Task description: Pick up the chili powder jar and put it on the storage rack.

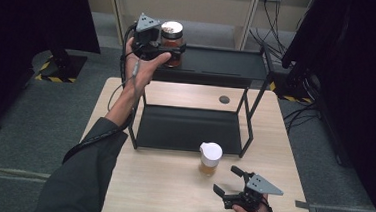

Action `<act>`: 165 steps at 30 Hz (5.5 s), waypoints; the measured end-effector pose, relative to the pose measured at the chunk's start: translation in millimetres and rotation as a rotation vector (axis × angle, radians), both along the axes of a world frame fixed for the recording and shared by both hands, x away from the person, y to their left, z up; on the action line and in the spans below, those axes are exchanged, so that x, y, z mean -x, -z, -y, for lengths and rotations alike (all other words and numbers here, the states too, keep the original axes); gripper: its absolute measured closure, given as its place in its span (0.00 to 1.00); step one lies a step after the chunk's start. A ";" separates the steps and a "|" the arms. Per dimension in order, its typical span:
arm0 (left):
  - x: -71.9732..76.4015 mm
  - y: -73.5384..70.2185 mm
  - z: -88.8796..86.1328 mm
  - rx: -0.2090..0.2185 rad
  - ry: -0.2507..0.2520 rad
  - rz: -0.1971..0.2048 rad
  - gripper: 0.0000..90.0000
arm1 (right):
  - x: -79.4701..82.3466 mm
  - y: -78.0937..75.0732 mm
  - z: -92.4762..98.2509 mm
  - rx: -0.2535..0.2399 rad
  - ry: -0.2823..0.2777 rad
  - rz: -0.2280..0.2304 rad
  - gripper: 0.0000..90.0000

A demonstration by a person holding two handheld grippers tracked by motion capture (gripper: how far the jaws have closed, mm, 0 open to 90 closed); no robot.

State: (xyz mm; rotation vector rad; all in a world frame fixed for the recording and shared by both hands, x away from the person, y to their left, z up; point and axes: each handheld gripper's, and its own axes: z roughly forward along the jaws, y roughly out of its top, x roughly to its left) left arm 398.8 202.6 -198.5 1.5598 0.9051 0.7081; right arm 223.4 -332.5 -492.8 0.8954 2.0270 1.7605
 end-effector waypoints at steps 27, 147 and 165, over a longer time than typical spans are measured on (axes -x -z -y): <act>40.0 12.2 -16.1 0.020 0.094 0.035 0.00 | -0.4 0.4 -1.4 0.001 0.002 -0.002 0.01; 171.9 270.2 -58.8 0.105 0.399 0.021 0.00 | -1.3 0.8 -4.0 0.010 -0.002 -0.004 0.01; 177.5 296.4 -60.5 0.100 0.384 0.032 0.01 | -0.1 0.5 -2.7 0.007 -0.002 0.001 0.01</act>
